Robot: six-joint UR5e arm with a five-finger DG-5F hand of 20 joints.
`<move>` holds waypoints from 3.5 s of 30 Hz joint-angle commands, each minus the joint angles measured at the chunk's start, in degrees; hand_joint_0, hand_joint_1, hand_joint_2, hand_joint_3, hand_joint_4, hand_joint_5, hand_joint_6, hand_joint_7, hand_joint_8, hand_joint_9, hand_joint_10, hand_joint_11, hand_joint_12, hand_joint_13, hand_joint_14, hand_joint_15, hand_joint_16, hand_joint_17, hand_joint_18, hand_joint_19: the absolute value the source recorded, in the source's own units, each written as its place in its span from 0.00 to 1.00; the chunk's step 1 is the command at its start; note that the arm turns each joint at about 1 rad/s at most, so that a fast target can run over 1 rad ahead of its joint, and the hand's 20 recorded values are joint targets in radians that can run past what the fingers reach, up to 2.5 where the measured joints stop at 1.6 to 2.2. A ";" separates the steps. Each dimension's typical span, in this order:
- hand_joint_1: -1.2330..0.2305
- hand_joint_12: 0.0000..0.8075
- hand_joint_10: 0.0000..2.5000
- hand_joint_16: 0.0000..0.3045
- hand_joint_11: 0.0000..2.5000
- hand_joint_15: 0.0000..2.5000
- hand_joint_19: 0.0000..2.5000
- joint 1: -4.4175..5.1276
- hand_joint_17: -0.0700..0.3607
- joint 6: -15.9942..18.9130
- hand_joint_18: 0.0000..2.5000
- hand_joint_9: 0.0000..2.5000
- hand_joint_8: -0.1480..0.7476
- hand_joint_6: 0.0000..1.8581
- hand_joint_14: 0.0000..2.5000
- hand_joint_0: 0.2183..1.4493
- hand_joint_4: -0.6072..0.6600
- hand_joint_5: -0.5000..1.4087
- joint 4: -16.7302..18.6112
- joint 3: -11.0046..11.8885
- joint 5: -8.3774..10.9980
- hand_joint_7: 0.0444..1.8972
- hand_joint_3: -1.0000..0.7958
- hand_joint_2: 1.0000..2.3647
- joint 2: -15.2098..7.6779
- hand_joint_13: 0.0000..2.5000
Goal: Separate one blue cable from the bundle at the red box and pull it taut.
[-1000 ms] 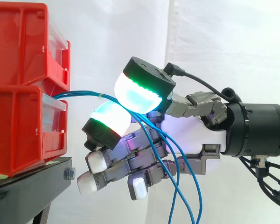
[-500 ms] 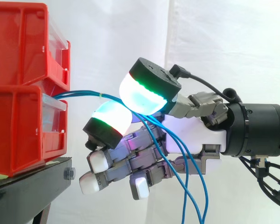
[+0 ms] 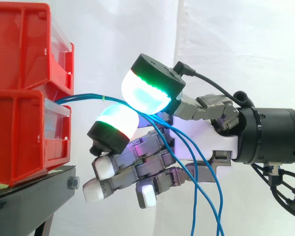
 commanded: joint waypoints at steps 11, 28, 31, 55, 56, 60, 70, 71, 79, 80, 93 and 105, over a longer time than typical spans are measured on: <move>0.20 0.49 0.01 0.16 0.30 0.18 0.28 0.07 0.42 0.00 0.35 0.35 0.53 0.45 0.01 0.38 0.61 0.16 0.00 0.02 0.00 0.63 0.28 0.00 0.00 0.31; 0.33 0.50 0.01 0.17 0.29 0.18 0.29 0.07 0.43 0.00 0.36 0.37 0.55 0.42 0.01 0.27 0.62 0.17 -0.09 0.02 0.00 0.60 0.28 0.00 0.00 0.32; 0.33 0.51 0.01 0.17 0.29 0.18 0.29 0.07 0.44 0.00 0.36 0.38 0.56 0.41 0.01 0.24 0.62 0.18 0.00 0.02 0.00 0.60 0.28 0.00 0.00 0.32; 0.33 0.48 0.01 0.16 0.30 0.17 0.30 -0.10 0.42 0.00 0.35 0.39 0.55 0.40 0.01 0.36 0.59 0.18 -0.17 0.02 0.00 0.65 0.35 0.01 0.00 0.31; 0.31 0.49 0.01 0.16 0.30 0.17 0.30 -0.10 0.42 0.00 0.35 0.39 0.55 0.40 0.01 0.36 0.59 0.18 -0.17 0.02 0.00 0.65 0.36 0.01 0.00 0.31; 0.25 0.49 0.01 0.16 0.30 0.17 0.30 -0.10 0.42 0.00 0.35 0.37 0.54 0.42 0.01 0.40 0.58 0.17 0.00 0.02 0.00 0.64 0.35 0.01 0.00 0.30; 0.21 0.48 0.01 0.16 0.32 0.18 0.28 -0.19 0.41 0.00 0.35 0.38 0.54 0.45 0.01 0.47 0.59 0.16 0.00 0.02 -0.44 0.64 0.28 0.00 0.00 0.33; 0.20 0.48 0.01 0.16 0.33 0.18 0.28 -0.19 0.41 0.00 0.35 0.39 0.54 0.45 0.01 0.46 0.59 0.16 0.00 0.02 -0.44 0.64 0.28 0.00 0.00 0.33; 0.15 0.48 0.01 0.16 0.33 0.19 0.28 -0.19 0.41 -0.08 0.35 0.39 0.55 0.45 0.01 0.37 0.59 0.16 -0.26 0.02 -0.44 0.64 0.28 0.00 0.00 0.33; 0.15 0.48 0.01 0.16 0.33 0.19 0.28 -0.19 0.41 -0.08 0.35 0.39 0.54 0.45 0.01 0.36 0.59 0.16 -0.26 -0.07 -0.53 0.64 0.28 0.00 0.00 0.33; 0.19 0.48 0.01 0.15 0.33 0.19 0.28 -0.28 0.41 0.00 0.35 0.40 0.54 0.45 0.01 0.43 0.56 0.17 -0.17 0.02 -0.53 0.66 0.28 0.00 0.00 0.34; 0.25 0.51 0.01 0.17 0.32 0.19 0.29 -0.28 0.43 0.53 0.36 0.40 0.56 0.45 0.01 0.23 0.61 0.17 -0.61 0.11 -0.27 0.62 0.28 0.00 0.00 0.33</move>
